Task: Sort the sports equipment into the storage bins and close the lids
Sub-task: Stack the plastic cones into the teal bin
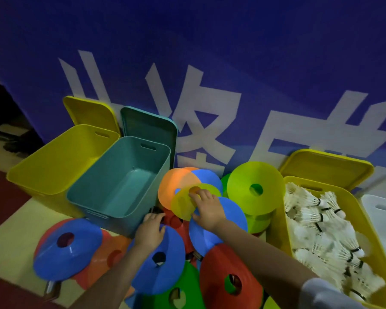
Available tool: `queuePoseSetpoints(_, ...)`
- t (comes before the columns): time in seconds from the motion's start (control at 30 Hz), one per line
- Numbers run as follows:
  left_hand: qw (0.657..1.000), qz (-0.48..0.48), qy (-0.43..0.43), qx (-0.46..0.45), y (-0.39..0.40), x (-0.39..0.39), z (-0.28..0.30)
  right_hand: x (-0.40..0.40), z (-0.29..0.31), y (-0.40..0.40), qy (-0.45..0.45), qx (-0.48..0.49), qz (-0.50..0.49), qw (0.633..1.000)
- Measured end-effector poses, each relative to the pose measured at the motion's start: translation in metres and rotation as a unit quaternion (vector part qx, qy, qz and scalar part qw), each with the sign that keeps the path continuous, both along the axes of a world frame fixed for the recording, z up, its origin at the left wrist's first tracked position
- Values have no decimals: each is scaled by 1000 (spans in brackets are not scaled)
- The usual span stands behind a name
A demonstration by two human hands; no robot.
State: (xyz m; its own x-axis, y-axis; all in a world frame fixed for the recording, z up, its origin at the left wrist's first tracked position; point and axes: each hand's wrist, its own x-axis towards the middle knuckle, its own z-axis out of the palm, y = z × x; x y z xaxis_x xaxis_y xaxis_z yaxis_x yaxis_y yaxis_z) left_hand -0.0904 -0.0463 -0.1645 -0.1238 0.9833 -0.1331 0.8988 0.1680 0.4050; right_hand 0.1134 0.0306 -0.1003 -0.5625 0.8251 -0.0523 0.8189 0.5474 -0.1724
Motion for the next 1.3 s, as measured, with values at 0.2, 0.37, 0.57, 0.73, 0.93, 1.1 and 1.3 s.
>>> queuePoseSetpoints(0.2, 998, -33, 43, 39, 21, -6, -11, -5, -23, 19, -169, -19, 46, 984)
queuePoseSetpoints(0.37, 998, -28, 61, 21, 23, -13, -23, 2, -41, 21, -136, -9, 69, 988)
queuePoseSetpoints(0.57, 996, -35, 64, 53, 14, -21, -19, -6, -59, 8, -121, 0, 82, 989)
queuePoseSetpoints(0.73, 995, -44, 88, 34, 7, -21, -11, -3, -42, 15, -137, 16, 89, 986)
queuePoseSetpoints(0.93, 997, 5, 69, -32, 9, -11, -16, 12, -25, 33, -76, 51, 56, 994)
queuePoseSetpoints(1.1, 994, 108, 8, -33, 22, 6, -15, 27, 5, 46, 82, 20, -41, 996)
queuePoseSetpoints(1.3, 996, 88, 18, -2, 20, 2, -17, 41, 4, 44, 155, -22, -80, 985)
